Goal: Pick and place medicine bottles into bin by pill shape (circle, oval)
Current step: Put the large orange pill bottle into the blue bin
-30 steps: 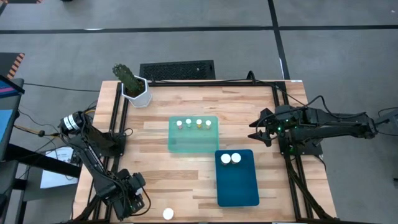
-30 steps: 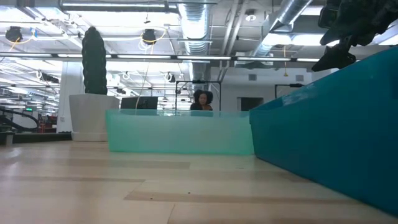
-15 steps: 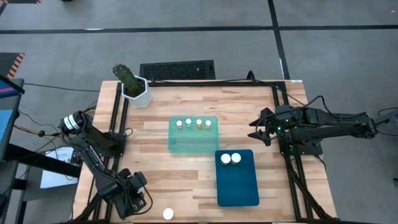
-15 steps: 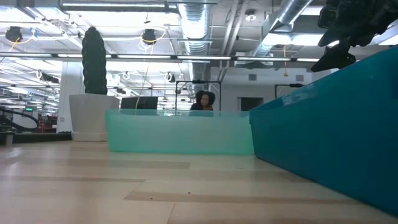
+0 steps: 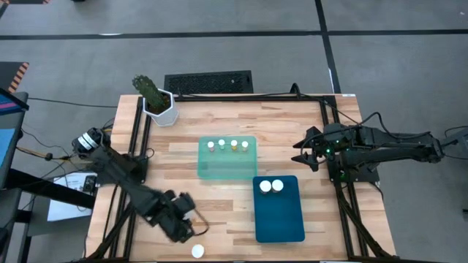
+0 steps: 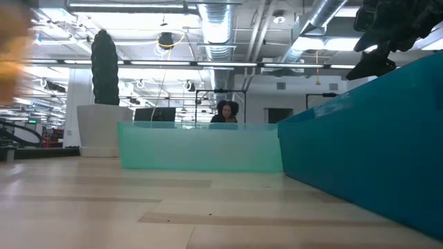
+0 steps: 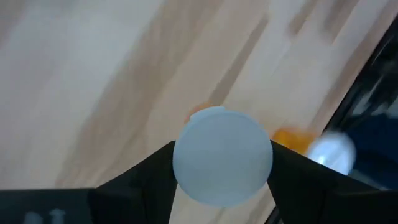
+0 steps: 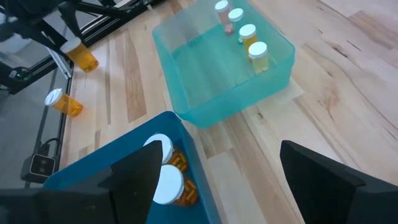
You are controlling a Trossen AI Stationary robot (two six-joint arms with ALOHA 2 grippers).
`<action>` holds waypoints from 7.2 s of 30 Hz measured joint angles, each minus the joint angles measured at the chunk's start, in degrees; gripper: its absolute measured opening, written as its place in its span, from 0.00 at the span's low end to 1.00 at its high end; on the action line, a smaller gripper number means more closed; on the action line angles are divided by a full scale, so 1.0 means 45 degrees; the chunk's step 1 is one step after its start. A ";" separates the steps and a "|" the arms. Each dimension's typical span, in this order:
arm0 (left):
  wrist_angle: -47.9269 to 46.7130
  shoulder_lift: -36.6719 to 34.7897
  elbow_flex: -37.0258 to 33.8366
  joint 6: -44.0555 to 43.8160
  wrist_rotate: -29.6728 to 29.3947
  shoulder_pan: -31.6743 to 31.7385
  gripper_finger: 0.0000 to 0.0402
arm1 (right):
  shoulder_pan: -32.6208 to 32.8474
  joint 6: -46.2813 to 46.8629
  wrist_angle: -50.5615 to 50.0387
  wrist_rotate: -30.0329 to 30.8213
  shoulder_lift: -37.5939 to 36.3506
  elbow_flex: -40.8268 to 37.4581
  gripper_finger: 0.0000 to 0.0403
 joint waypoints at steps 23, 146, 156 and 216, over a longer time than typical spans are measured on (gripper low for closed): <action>0.5886 0.0261 0.3669 0.9562 0.0030 0.6231 0.52 | 0.0000 0.0020 0.0000 0.0000 -0.0005 0.0000 0.83; 0.1294 1.0874 1.3215 1.4585 0.0407 0.5954 0.64 | 0.0000 -0.0015 -0.0383 0.0000 -0.0002 -0.0005 0.83; -0.1146 0.9948 1.4379 1.4125 0.0236 0.5784 0.64 | 0.0000 0.0132 -0.0392 -0.0001 -0.0004 0.0001 0.83; -0.2490 0.7242 0.7548 0.3500 -0.0526 -0.1637 0.86 | 0.0500 0.0228 -0.1076 -0.0039 -0.0001 0.0005 0.83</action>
